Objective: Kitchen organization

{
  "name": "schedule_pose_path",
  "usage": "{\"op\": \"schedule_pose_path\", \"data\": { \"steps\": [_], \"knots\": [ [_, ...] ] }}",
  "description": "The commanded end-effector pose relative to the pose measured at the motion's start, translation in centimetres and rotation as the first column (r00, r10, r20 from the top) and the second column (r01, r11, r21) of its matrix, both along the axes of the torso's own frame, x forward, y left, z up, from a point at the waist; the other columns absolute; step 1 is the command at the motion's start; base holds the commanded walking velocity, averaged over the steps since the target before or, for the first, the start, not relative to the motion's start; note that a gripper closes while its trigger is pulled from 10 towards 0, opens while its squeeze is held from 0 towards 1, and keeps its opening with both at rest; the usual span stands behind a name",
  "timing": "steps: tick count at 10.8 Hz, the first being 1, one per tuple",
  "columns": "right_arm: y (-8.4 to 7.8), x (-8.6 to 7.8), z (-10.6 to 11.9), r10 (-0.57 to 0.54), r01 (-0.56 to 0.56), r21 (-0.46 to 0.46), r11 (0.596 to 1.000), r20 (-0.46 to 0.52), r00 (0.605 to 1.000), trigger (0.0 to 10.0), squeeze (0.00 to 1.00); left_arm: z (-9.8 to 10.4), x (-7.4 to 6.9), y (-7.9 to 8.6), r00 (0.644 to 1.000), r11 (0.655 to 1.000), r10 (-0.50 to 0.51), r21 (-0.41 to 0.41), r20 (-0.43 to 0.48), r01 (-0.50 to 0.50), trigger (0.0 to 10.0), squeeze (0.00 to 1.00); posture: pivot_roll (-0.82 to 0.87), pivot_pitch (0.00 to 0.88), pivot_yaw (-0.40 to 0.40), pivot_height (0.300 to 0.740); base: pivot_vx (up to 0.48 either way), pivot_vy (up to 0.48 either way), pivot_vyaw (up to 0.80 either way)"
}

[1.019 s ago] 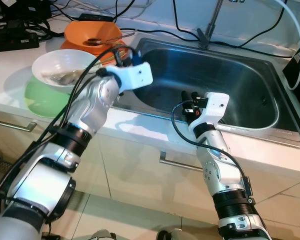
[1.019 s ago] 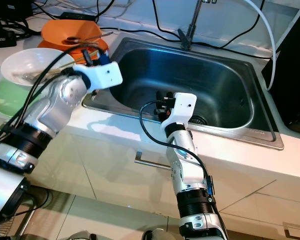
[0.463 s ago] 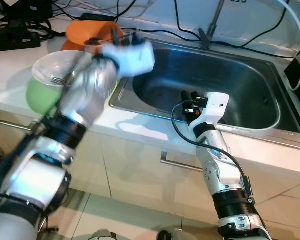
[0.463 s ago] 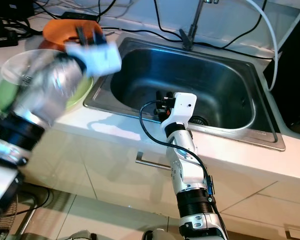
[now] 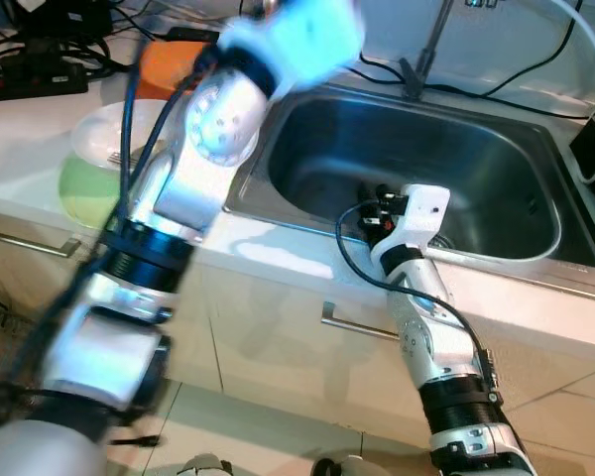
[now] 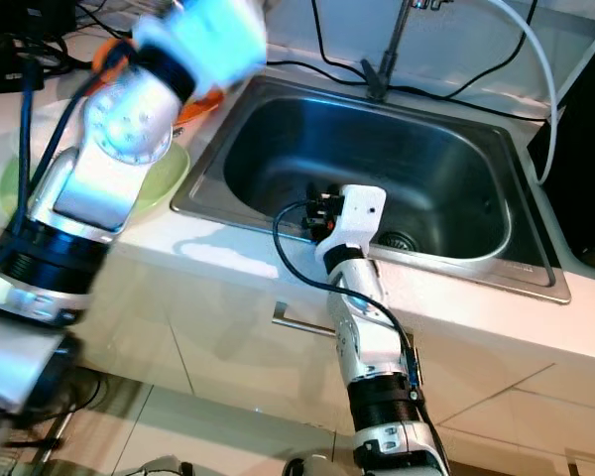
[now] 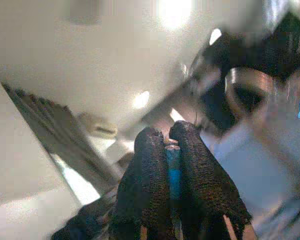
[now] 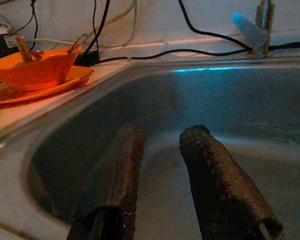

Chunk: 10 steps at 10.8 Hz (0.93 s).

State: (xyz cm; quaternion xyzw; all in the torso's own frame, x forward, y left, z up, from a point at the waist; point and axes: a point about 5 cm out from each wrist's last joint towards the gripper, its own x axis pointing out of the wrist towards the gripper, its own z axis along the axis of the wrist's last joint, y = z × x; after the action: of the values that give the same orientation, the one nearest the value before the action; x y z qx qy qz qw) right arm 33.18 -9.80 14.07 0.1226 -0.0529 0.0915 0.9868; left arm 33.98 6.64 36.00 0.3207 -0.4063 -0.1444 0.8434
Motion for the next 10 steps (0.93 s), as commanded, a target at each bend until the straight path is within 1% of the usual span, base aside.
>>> {"op": "schedule_pose_path", "data": {
  "steps": [1, 2, 3, 4, 6, 7, 8, 9, 10],
  "knots": [
    [-0.3, 0.2, 0.5, -0.010, 0.010, 0.000, 1.000, 0.024, 1.000, 10.0, 0.00, 0.9, -0.8, -0.3, 0.996, 0.995, -0.087, -0.056, 0.006, 0.087, 10.0, 0.00, 0.01, 0.015, -0.106, 0.719, 0.000, 0.000, 0.00],
    [-0.3, 0.1, 0.6, -0.010, 0.010, -0.003, 1.000, 0.032, 0.999, 10.0, 0.00, 0.7, -1.3, -0.9, 0.957, 0.943, -0.278, -0.215, -0.086, 0.255, 10.0, 0.00, 0.01, 0.007, -0.102, 0.719, 0.000, 0.000, 0.00],
    [-0.2, 0.1, 1.0, -0.007, 0.007, 0.000, 1.000, 0.045, 0.999, 10.0, 0.12, -0.2, -1.0, -1.3, 0.904, 0.889, -0.395, -0.315, -0.162, 0.332, 10.0, 0.00, 0.00, 0.004, -0.099, 0.719, 0.000, 0.000, 0.00],
    [-0.2, 0.1, 1.5, -0.001, 0.000, 0.008, 1.000, 0.062, 0.998, 10.0, 1.00, -0.9, -1.0, -1.8, 0.845, 0.832, -0.493, -0.396, -0.208, 0.388, 10.0, 0.00, 0.00, 0.004, -0.099, 0.719, 0.000, 0.000, 0.00],
    [-0.2, 0.2, 2.5, 0.002, -0.003, 0.002, 1.000, 0.089, 0.996, 10.0, 1.00, -1.5, -0.9, -2.2, 0.759, 0.756, -0.599, -0.494, -0.255, 0.430, 10.0, 0.00, -0.01, 0.022, -0.091, 0.719, 0.000, 0.000, 0.00],
    [-0.2, 0.2, 3.3, 0.030, -0.031, 0.001, 1.000, 0.120, 0.992, 10.0, 1.00, -1.9, -0.8, -2.5, 0.719, 0.732, -0.633, -0.523, -0.286, 0.437, 10.0, 0.00, -0.02, 0.029, -0.086, 0.719, 0.000, 0.000, 0.00],
    [0.0, 0.0, 4.2, 0.073, -0.072, -0.017, 0.997, 0.147, 0.986, 10.0, 1.00, -2.5, -0.8, -2.8, 0.696, 0.727, -0.645, -0.533, -0.315, 0.433, 10.0, 0.00, -0.03, 0.035, -0.083, 0.719, 0.000, 0.000, 0.00],
    [0.2, -0.2, 4.7, 0.136, -0.132, -0.034, 0.991, 0.161, 0.978, 10.0, 0.00, -2.9, -0.7, -3.0, 0.682, 0.725, -0.652, -0.536, -0.332, 0.432, 10.0, 0.00, -0.03, 0.038, -0.084, 0.719, 0.000, 0.000, 0.00],
    [0.2, -0.4, 5.0, 0.173, -0.165, -0.059, 0.984, 0.176, 0.969, 10.0, 0.00, -3.3, -0.6, -2.5, 0.679, 0.734, -0.647, -0.526, -0.349, 0.429, 10.0, 0.00, -0.03, 0.043, -0.083, 0.719, 0.000, 0.000, 0.00]
  ]
}}
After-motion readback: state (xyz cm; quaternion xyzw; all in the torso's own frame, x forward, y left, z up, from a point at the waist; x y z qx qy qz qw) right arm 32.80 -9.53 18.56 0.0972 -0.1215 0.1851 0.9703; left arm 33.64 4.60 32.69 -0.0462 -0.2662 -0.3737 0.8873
